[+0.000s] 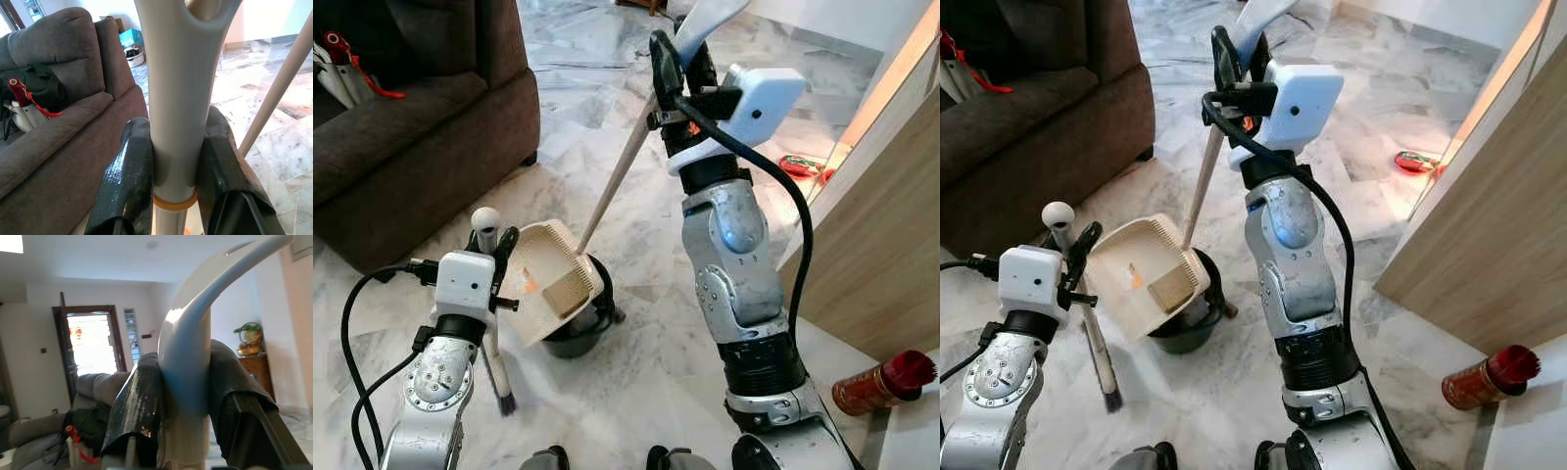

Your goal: Sweep floor

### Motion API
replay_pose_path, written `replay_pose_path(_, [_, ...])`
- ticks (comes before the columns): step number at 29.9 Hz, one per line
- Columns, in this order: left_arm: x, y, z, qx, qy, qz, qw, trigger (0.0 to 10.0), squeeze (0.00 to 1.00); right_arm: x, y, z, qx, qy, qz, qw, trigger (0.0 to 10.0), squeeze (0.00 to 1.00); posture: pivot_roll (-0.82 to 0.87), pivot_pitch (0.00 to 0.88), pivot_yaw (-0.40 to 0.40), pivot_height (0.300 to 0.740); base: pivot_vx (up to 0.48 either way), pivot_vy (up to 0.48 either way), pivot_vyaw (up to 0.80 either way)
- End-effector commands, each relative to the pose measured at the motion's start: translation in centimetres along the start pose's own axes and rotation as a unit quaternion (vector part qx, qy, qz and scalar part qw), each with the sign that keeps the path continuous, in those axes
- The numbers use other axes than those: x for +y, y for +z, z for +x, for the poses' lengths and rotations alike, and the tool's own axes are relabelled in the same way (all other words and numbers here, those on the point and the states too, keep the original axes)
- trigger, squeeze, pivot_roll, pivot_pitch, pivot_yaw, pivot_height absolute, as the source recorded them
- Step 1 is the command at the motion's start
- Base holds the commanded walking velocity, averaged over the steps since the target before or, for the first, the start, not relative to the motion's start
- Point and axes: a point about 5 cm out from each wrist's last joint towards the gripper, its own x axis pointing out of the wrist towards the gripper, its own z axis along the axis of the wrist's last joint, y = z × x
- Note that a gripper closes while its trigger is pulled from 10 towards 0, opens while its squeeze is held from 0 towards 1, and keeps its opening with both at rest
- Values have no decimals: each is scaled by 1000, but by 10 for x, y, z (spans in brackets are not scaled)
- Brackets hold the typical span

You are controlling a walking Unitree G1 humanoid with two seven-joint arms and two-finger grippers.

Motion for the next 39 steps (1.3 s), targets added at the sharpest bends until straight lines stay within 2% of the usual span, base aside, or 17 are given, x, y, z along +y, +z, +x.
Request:
replay_pose_path(1, [2,9,-1,-24,1,14,1000,10000,0,6,30,5,-79,5,-10,997,10000,0,23,198,-37,740,0,0,0])
replay_pose_path(12, [2,9,-1,-24,1,15,1000,10000,0,18,37,2,-109,37,-58,992,10000,0,21,203,-37,740,0,0,0])
replay_pose_path(16, [2,9,0,-24,0,15,1000,10000,0,26,38,-1,-122,69,-76,987,10000,0,21,206,-35,740,0,0,0])
replay_pose_path(21, [2,9,0,-25,-2,14,1000,10000,0,34,40,-5,-128,90,-66,985,10000,0,20,206,-35,740,0,0,0])
replay_pose_path(35, [0,9,-1,-25,-8,18,1000,10000,0,49,45,-16,-135,97,-32,986,10000,0,21,209,-34,740,0,0,0])
replay_pose_path(39, [0,9,0,-25,-9,18,999,10000,0,55,48,-19,-146,107,-37,983,10000,0,26,208,-33,740,0,0,0])
